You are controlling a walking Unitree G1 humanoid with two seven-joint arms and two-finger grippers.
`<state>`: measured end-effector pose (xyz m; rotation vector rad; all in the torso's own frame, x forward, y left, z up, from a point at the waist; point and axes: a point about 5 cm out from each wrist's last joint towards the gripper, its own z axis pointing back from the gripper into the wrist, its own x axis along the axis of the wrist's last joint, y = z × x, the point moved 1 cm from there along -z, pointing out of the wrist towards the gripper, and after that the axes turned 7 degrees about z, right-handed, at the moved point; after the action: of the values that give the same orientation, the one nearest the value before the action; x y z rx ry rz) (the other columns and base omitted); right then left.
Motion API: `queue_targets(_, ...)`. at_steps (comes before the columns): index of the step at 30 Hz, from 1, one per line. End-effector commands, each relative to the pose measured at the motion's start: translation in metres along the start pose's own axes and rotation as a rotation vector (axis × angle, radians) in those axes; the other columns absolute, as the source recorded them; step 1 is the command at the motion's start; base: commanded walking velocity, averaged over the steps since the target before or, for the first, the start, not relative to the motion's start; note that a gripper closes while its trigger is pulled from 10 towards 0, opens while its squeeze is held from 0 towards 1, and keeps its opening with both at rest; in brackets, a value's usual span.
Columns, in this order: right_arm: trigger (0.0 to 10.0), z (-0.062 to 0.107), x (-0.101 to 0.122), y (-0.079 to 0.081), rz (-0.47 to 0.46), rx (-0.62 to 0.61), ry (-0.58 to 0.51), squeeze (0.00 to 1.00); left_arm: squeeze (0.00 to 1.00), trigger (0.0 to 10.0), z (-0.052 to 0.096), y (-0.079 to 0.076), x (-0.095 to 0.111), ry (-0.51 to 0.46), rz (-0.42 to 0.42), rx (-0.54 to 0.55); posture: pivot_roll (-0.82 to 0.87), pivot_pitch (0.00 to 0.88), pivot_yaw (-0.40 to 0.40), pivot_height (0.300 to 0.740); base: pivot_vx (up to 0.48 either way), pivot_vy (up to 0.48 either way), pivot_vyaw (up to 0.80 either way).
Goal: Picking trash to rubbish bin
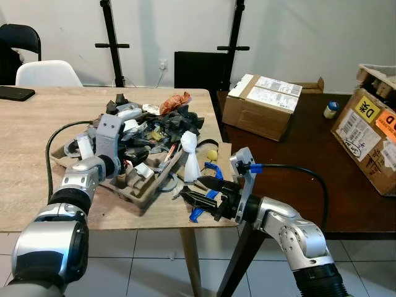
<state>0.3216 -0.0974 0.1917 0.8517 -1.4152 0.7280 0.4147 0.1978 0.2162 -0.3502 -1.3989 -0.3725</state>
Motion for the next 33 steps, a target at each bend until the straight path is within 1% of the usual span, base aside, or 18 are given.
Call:
queue_targets(1,10.0,0.001,0.0,-0.002,0.004,0.002,-0.006,0.0,0.0,10.0,-0.002,-0.005,-0.006,0.026,-0.02,-0.036,0.01,0.116,-0.033,0.74,0.0,0.0,0.0)
queue_targets(2,10.0,0.002,0.0,-0.003,0.006,0.001,-0.006,0.0,0.0,10.0,-0.005,-0.011,-0.005,0.009,-0.012,-0.062,0.01,0.105,-0.034,0.74,0.0,0.0,0.0)
queue_targets(3,10.0,0.002,0.0,-0.003,0.006,0.001,-0.006,0.0,0.0,10.0,-0.005,-0.011,-0.005,0.009,-0.012,-0.062,0.01,0.105,-0.034,0.74,0.0,0.0,0.0)
queue_targets(4,10.0,0.002,0.0,-0.005,0.009,-0.004,-0.007,0.0,0.0,10.0,-0.011,-0.02,-0.003,-0.019,-0.024,-0.076,0.01,0.087,-0.037,0.74,0.0,0.0,0.0)
queue_targets(5,10.0,0.002,0.0,-0.005,0.009,-0.004,-0.007,0.0,0.0,10.0,-0.011,-0.02,-0.003,-0.019,-0.024,-0.076,0.01,0.087,-0.037,0.74,0.0,0.0,0.0)
queue_targets(8,10.0,0.005,-0.001,-0.008,0.015,-0.016,-0.001,0.0,0.0,10.0,-0.021,-0.031,0.003,-0.087,-0.065,-0.001,0.01,0.073,-0.04,0.74,0.0,0.0,0.0)
queue_targets(12,10.0,0.01,-0.005,-0.011,0.022,-0.035,0.013,0.0,0.0,10.0,-0.033,-0.054,0.006,-0.132,-0.111,-0.023,0.01,0.062,-0.042,0.74,0.0,0.0,0.0)
queue_targets(15,10.0,0.013,-0.006,-0.012,0.022,-0.041,0.014,0.0,0.0,10.0,-0.039,-0.064,0.007,-0.138,-0.126,-0.022,0.01,0.058,-0.044,0.74,0.0,0.0,0.0)
queue_targets(16,10.0,0.014,-0.007,-0.013,0.021,-0.047,0.016,0.0,1.0,10.0,-0.042,-0.071,0.007,-0.14,-0.136,-0.02,0.0,0.056,-0.044,0.74,0.0,0.0,0.0)
queue_targets(17,10.0,0.014,-0.007,-0.013,0.021,-0.047,0.016,0.0,1.0,10.0,-0.042,-0.071,0.007,-0.14,-0.136,-0.02,0.0,0.056,-0.044,0.74,0.0,0.0,0.0)
queue_targets(19,10.0,0.018,-0.008,-0.015,0.023,-0.057,0.022,0.0,1.0,10.0,-0.048,-0.085,0.003,-0.134,-0.145,-0.032,0.0,0.056,-0.043,0.74,0.0,0.0,0.0)
queue_targets(22,10.0,0.019,-0.008,-0.016,0.023,-0.06,0.024,0.0,1.0,10.0,-0.05,-0.089,0.002,-0.13,-0.147,-0.032,0.0,0.057,-0.044,0.74,0.0,0.0,0.0)
queue_targets(25,10.0,0.022,-0.009,-0.019,0.028,-0.075,0.032,0.0,1.0,10.0,-0.054,-0.096,-0.004,-0.119,-0.132,0.001,-0.01,0.058,-0.046,0.74,0.0,0.0,0.0)
queue_targets(26,10.0,0.023,-0.009,-0.02,0.031,-0.084,0.035,0.0,1.0,10.0,-0.056,-0.1,-0.007,-0.118,-0.129,0.008,-0.01,0.061,-0.047,0.74,0.0,0.0,0.0)
queue_targets(27,10.0,0.025,-0.01,-0.022,0.035,-0.092,0.039,0.0,0.37,10.0,-0.058,-0.106,-0.01,-0.116,-0.128,0.009,-0.01,0.063,-0.049,0.74,0.0,0.0,0.0)
queue_targets(28,10.0,0.026,-0.01,-0.023,0.037,-0.097,0.041,0.0,0.37,10.0,-0.059,-0.11,-0.012,-0.116,-0.129,0.006,-0.01,0.063,-0.049,0.74,0.0,0.0,0.0)
queue_targets(29,10.0,0.027,-0.01,-0.023,0.039,-0.1,0.042,0.0,0.0,10.0,-0.06,-0.113,-0.014,-0.113,-0.139,0.003,-0.01,0.063,-0.049,0.74,0.0,0.0,0.0)
queue_targets(33,10.0,0.029,-0.01,-0.025,0.041,-0.108,0.043,0.0,0.0,10.0,-0.062,-0.122,-0.015,-0.116,-0.141,-0.024,-0.01,0.064,-0.049,0.74,0.0,0.0,0.0)
